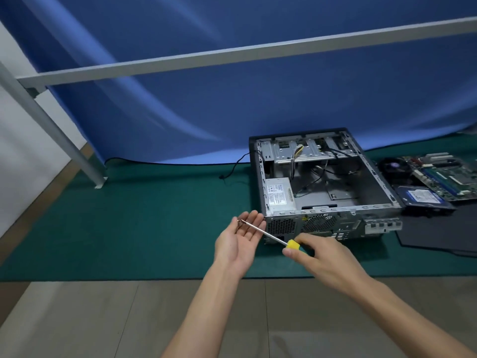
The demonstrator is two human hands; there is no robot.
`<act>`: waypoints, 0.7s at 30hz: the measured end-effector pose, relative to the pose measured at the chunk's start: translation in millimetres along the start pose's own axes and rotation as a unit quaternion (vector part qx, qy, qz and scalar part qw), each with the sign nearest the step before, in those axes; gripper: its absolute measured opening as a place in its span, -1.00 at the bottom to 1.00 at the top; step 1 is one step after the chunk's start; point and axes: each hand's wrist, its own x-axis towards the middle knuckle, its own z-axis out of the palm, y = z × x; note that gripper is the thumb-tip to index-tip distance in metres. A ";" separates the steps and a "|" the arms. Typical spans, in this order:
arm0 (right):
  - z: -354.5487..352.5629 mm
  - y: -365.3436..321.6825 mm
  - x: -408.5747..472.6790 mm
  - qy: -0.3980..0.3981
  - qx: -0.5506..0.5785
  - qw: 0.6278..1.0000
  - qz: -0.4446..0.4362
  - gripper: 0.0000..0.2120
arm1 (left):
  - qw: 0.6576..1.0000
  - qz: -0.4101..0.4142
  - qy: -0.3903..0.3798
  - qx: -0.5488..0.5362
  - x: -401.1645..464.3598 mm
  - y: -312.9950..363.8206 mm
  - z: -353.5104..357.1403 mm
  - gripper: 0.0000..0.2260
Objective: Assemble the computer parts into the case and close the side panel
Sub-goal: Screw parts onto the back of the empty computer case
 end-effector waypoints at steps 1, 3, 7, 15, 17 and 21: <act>0.9 1.5 -0.3 0.002 -0.001 1.000 -0.002 -0.62 | 1.000 0.000 0.000 0.003 -0.7 -1.0 -0.6 -0.69; 1.8 3.8 -0.7 0.003 -0.008 1.000 -0.002 -0.63 | 1.000 0.000 0.007 0.007 -1.2 -3.1 -0.3 -0.70; 3.2 12.4 -5.7 -0.017 0.002 1.000 0.012 -0.65 | 0.999 0.019 0.025 0.035 -6.1 -15.7 0.3 -0.71; 0.5 27.9 -10.0 -0.091 0.094 0.988 0.080 -0.62 | 0.990 0.046 0.049 0.125 -1.6 -37.8 -6.1 -0.70; 6.3 27.8 -8.0 -0.111 0.116 0.982 0.098 -0.58 | 0.987 0.039 0.063 0.143 3.2 -38.6 -11.3 -0.70; 25.0 28.2 -1.8 -0.148 0.195 0.958 0.151 -0.58 | 0.980 0.033 0.098 0.172 21.5 -42.5 -24.2 -0.69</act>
